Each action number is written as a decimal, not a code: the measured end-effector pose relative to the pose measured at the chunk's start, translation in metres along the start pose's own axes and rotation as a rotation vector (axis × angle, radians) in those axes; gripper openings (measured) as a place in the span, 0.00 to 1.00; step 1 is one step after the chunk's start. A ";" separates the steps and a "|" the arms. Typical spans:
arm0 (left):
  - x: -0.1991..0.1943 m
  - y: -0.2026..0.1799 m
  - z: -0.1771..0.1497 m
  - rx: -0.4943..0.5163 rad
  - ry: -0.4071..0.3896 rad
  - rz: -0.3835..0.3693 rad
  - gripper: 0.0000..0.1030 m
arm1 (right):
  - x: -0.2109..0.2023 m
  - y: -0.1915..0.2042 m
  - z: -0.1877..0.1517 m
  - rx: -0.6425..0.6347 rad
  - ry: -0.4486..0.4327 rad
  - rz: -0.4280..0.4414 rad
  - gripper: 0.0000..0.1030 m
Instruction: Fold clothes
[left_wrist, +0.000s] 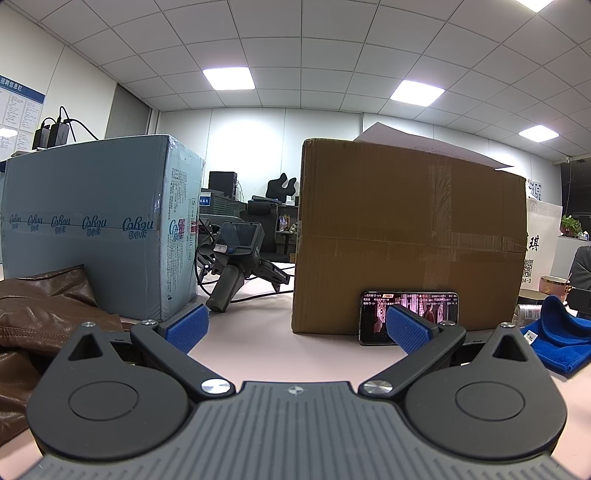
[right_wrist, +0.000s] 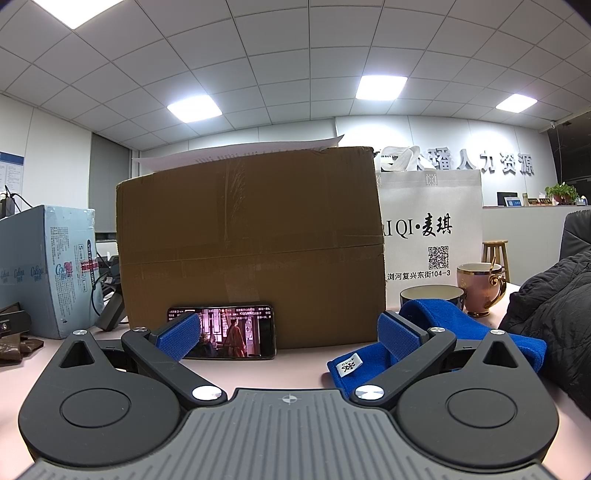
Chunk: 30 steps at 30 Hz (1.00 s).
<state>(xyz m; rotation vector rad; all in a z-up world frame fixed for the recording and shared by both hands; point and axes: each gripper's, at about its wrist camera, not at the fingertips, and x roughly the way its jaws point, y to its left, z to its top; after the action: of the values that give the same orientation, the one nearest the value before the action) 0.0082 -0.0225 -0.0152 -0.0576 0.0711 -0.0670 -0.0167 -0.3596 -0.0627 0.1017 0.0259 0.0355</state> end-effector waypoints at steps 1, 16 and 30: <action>0.000 0.000 0.000 0.000 0.000 0.000 1.00 | 0.000 0.000 0.000 0.000 0.000 0.000 1.00; 0.000 0.000 0.000 0.001 0.001 0.000 1.00 | 0.000 -0.001 0.000 0.000 0.000 0.001 1.00; -0.003 -0.001 -0.001 0.006 -0.013 -0.009 1.00 | 0.001 0.000 0.000 -0.004 0.002 0.001 1.00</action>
<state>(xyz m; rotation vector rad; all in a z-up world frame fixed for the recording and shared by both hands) 0.0055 -0.0231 -0.0155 -0.0528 0.0579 -0.0759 -0.0160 -0.3593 -0.0631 0.0979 0.0273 0.0367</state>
